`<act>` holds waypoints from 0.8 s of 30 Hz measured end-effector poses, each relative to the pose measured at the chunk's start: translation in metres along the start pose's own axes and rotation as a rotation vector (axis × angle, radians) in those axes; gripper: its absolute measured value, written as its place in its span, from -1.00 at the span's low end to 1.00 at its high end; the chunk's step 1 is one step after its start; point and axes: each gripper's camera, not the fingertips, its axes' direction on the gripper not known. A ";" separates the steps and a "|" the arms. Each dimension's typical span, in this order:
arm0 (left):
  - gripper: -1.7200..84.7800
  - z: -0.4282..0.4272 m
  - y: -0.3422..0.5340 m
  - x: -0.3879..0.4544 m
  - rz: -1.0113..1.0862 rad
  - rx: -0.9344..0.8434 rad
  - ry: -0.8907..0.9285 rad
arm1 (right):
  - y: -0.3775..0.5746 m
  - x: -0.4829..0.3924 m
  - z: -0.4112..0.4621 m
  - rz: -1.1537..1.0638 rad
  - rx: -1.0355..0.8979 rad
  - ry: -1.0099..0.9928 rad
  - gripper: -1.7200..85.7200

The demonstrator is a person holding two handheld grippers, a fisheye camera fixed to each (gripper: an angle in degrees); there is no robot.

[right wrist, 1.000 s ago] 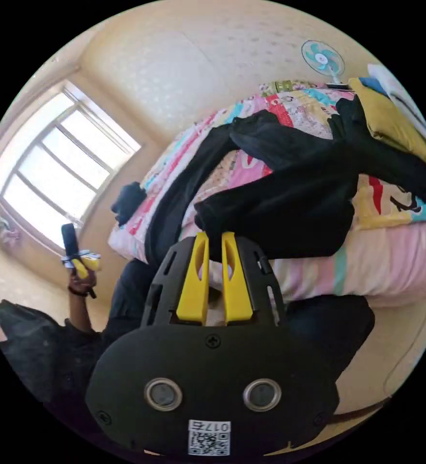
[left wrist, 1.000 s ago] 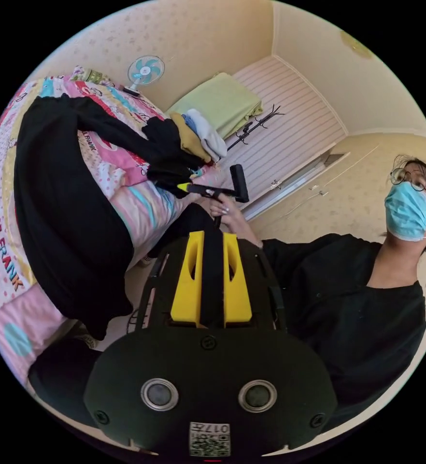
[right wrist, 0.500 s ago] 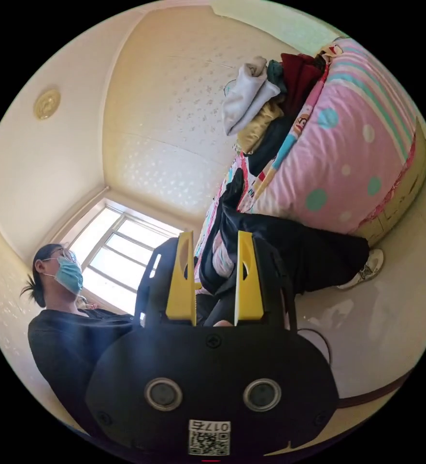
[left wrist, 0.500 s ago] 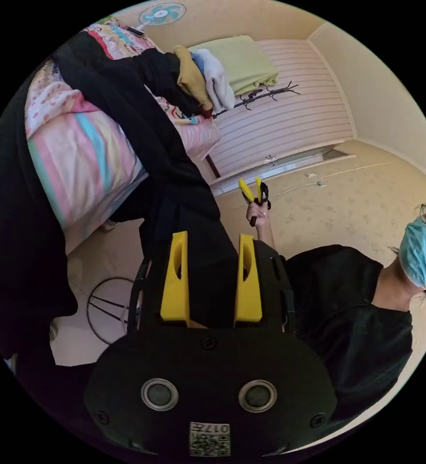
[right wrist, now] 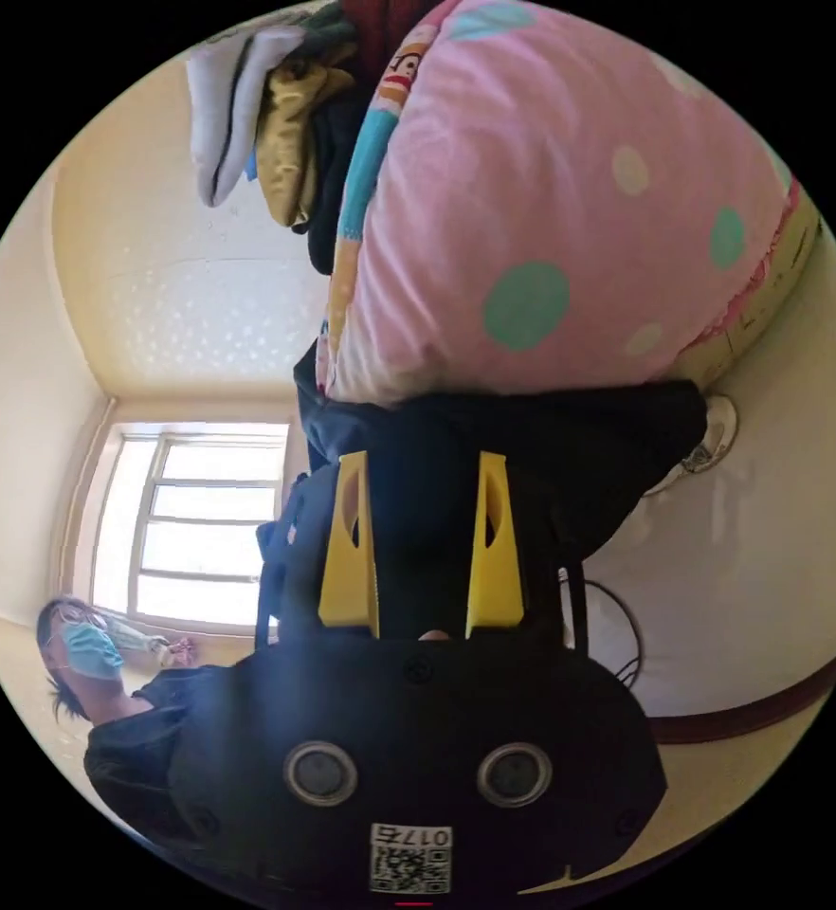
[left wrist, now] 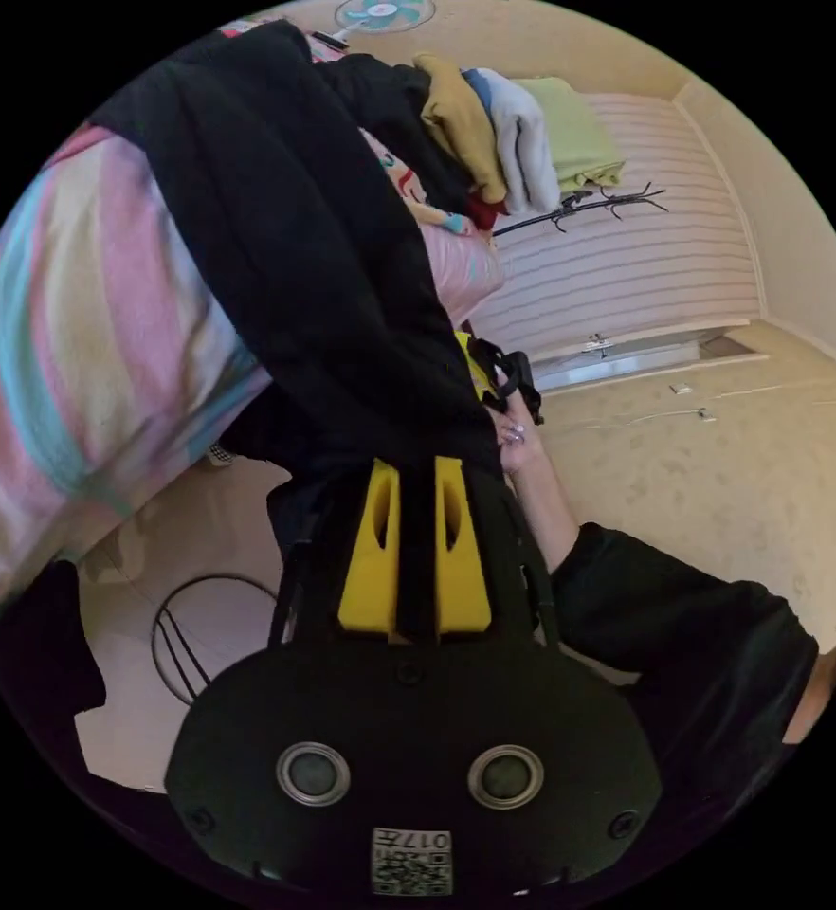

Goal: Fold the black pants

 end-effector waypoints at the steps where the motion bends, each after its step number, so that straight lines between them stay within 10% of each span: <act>1: -0.89 -0.016 0.014 0.006 0.022 0.011 0.055 | 0.007 -0.002 -0.003 -0.018 -0.008 -0.015 -0.71; 7: -0.90 -0.069 0.091 0.000 -0.023 -0.013 0.121 | 0.079 -0.032 -0.017 -0.283 -0.076 -0.438 -0.86; 12: -0.78 -0.116 0.136 -0.022 -0.176 0.003 0.103 | 0.105 -0.130 -0.010 -0.628 -0.211 -0.327 -0.89; 18: -0.54 -0.169 0.091 0.069 0.112 0.217 -0.035 | 0.098 -0.229 0.057 -0.902 -0.469 -0.289 -0.89; 24: -0.57 -0.111 0.002 0.075 0.142 -0.054 0.155 | 0.096 -0.271 0.130 -1.023 -0.714 -0.234 -0.88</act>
